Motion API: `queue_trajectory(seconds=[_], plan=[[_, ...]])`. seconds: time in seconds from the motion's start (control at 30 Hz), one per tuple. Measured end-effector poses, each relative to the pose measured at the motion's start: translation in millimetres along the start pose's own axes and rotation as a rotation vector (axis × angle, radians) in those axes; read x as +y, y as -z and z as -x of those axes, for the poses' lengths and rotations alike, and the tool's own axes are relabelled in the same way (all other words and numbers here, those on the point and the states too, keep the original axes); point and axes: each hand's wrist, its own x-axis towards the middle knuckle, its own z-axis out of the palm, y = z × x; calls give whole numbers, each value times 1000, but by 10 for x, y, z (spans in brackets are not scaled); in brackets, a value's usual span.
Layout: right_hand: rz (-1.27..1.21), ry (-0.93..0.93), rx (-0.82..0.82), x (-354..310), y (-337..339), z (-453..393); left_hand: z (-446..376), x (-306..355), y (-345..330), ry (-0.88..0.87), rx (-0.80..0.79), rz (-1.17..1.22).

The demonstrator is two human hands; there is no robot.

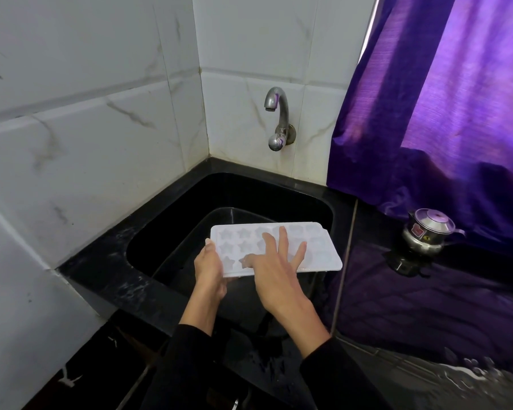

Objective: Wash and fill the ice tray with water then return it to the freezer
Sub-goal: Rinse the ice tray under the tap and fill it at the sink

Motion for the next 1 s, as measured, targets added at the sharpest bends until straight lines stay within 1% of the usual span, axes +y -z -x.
queue_trajectory(seconds=[0.37, 0.6, 0.73, 0.87, 1.0], plan=[[28, -26, 19, -22, -3, -28, -8, -4, -10, -7, -7, 14], [52, -4, 17, -55, 12, -33, -38, -2, 9, -3, 16, 29], [55, -4, 20, -64, 18, -44, -29, 16, 2, 2, 2, 29], [37, 17, 19, -54, -18, -58, -25, 18, 33, 4, 5, 19], [-60, 9, 14, 14, -85, -64, -30, 33, 35, 13, 1, 22]])
